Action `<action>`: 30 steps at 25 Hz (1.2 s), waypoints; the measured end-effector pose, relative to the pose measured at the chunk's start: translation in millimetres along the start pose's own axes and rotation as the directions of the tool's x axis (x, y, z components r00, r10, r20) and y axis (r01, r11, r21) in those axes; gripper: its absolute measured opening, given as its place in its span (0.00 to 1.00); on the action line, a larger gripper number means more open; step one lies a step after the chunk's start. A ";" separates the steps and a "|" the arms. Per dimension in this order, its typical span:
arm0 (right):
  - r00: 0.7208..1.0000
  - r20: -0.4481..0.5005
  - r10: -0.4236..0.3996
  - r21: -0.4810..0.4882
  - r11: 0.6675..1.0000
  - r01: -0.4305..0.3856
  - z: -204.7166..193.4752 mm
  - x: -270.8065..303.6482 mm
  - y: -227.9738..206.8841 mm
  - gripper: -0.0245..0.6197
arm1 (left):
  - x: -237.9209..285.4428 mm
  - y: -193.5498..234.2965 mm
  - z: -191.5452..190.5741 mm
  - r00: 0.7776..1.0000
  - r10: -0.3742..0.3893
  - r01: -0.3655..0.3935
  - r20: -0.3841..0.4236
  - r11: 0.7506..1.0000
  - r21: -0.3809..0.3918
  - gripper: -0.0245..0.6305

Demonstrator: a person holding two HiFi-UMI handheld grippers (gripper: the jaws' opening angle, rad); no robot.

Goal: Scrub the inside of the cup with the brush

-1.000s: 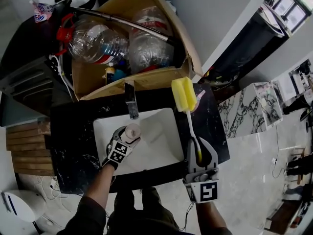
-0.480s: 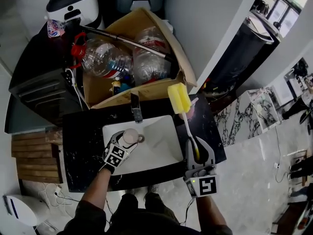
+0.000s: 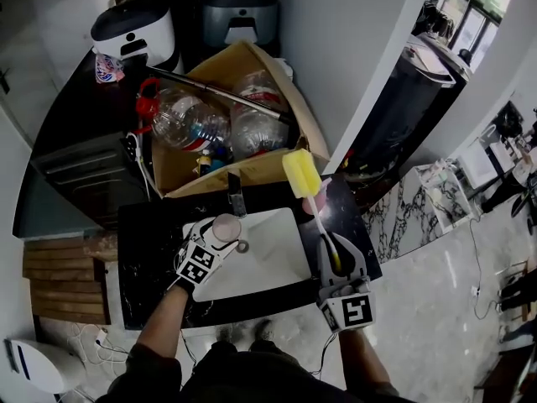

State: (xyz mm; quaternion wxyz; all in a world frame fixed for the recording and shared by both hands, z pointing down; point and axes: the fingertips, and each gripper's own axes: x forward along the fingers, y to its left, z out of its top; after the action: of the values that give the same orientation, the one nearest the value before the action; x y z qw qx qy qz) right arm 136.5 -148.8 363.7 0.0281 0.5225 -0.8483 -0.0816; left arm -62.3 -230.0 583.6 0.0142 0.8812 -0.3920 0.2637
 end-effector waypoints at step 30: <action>0.876 -0.152 0.458 -0.122 0.870 -0.477 7.4 -3.3 77.3 0.10 | -61.5 29.5 134.9 0.984 0.170 -0.179 0.057 0.931 0.317 0.58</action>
State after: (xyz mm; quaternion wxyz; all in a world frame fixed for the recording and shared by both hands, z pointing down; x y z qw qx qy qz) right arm 68.8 -111.0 369.5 0.1380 0.3015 -0.9373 -0.1071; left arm -55.8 -239.7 432.8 -0.1583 0.8370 -0.4209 0.3117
